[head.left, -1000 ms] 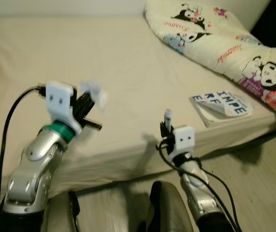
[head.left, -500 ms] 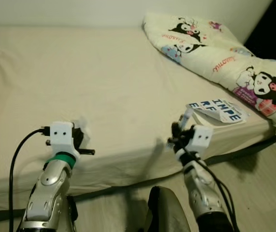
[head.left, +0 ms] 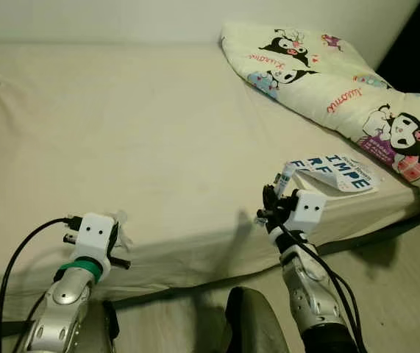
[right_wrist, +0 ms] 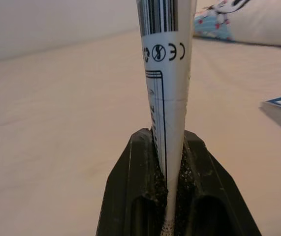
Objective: Clean up the room
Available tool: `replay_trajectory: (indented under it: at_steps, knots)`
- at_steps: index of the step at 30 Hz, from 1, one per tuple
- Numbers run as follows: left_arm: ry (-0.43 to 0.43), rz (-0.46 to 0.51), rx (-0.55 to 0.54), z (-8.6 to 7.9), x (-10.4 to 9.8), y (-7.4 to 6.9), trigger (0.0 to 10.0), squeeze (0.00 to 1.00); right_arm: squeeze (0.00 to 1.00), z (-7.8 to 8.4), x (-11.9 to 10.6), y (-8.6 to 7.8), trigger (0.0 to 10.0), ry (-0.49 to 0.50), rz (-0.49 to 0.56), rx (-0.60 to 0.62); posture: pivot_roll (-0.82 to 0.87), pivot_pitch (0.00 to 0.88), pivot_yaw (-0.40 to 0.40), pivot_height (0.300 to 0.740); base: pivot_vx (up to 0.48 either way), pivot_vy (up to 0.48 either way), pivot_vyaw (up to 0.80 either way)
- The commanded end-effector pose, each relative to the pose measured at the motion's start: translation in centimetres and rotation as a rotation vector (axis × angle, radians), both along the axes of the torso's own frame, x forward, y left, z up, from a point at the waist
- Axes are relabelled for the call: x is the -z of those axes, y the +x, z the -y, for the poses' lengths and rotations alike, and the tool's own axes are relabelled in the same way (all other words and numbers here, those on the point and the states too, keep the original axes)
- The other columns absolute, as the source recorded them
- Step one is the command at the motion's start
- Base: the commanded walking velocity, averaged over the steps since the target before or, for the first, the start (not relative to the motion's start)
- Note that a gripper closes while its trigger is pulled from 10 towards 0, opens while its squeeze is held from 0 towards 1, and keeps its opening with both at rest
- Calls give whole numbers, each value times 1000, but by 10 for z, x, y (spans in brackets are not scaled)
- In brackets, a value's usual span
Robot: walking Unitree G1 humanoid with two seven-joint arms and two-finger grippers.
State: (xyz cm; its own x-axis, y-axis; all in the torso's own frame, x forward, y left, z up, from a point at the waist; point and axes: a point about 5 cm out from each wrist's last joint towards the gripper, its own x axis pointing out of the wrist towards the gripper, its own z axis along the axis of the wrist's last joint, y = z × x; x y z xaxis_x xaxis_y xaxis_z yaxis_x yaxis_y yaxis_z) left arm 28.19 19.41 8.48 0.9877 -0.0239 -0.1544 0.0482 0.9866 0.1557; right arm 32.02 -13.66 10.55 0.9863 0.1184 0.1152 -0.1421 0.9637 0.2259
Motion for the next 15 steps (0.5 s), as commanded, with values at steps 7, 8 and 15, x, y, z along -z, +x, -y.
replay_trajectory:
  at_steps: [7,8,15]
  knots:
    - [-18,39,-3,1,-6,9,10000,0,0,-6,5,1,10000,2,-18,-12,118,0,-73,593,0,0,0]
    - [-18,39,-3,1,-6,9,10000,0,0,-6,5,1,10000,2,-18,-12,118,0,-73,593,0,0,0]
    - [-112,-11,-45,0,-4,10,10000,0,0,-9,7,2,10000,-2,-27,-18,124,0,-60,628,0,0,0]
